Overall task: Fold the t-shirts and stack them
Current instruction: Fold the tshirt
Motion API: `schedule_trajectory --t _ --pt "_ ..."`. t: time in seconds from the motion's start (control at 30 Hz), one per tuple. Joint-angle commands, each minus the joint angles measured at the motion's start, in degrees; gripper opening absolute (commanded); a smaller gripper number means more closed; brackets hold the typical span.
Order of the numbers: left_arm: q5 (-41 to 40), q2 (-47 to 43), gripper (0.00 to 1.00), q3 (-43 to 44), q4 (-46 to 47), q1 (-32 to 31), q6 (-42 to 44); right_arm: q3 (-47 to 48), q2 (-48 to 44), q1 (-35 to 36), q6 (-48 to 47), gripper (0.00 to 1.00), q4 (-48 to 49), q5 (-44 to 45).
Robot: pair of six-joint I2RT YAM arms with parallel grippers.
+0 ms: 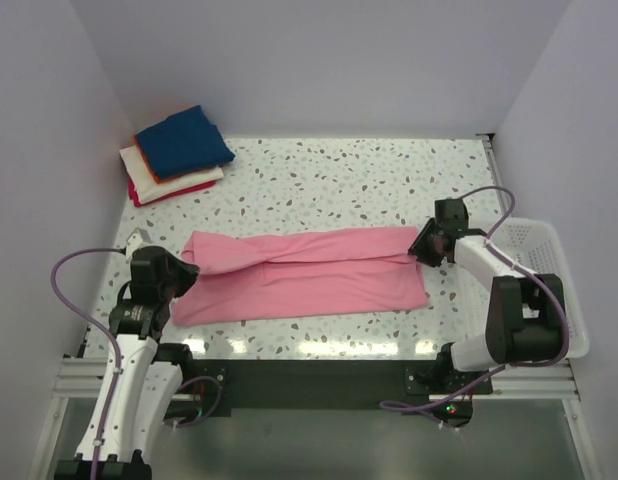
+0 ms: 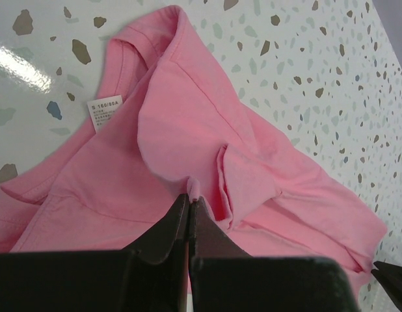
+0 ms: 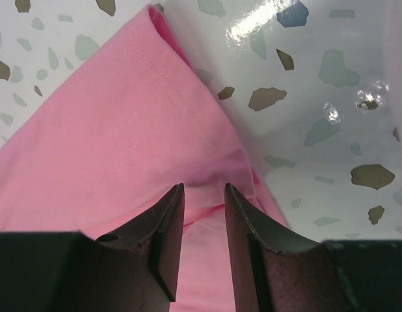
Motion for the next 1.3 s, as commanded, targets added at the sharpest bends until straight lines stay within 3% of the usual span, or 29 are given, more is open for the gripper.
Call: schedule_trajectory --t 0.0,0.33,0.63,0.9,1.07,1.27 --pt "-0.5 0.2 0.00 1.2 0.5 0.4 0.0 -0.6 1.3 -0.3 1.6 0.36 1.8 0.5" --pt "-0.6 0.0 0.00 1.4 0.0 0.4 0.1 -1.1 2.4 -0.3 1.1 0.31 2.6 -0.3" --pt "-2.0 -1.4 0.00 3.5 -2.7 0.3 -0.2 -0.4 1.5 -0.3 0.6 0.00 1.7 -0.3" --pt "-2.8 -1.6 0.00 5.0 -4.0 0.3 0.1 0.5 -2.5 -0.3 0.5 0.00 -0.8 -0.3" --pt "-2.6 -1.4 0.00 4.8 -4.2 0.3 0.0 -0.5 -6.2 1.3 1.7 0.31 -1.0 -1.7" --pt "-1.5 -1.5 0.00 3.6 -3.4 0.4 -0.4 -0.5 -5.6 7.5 5.0 0.40 -0.7 1.2"
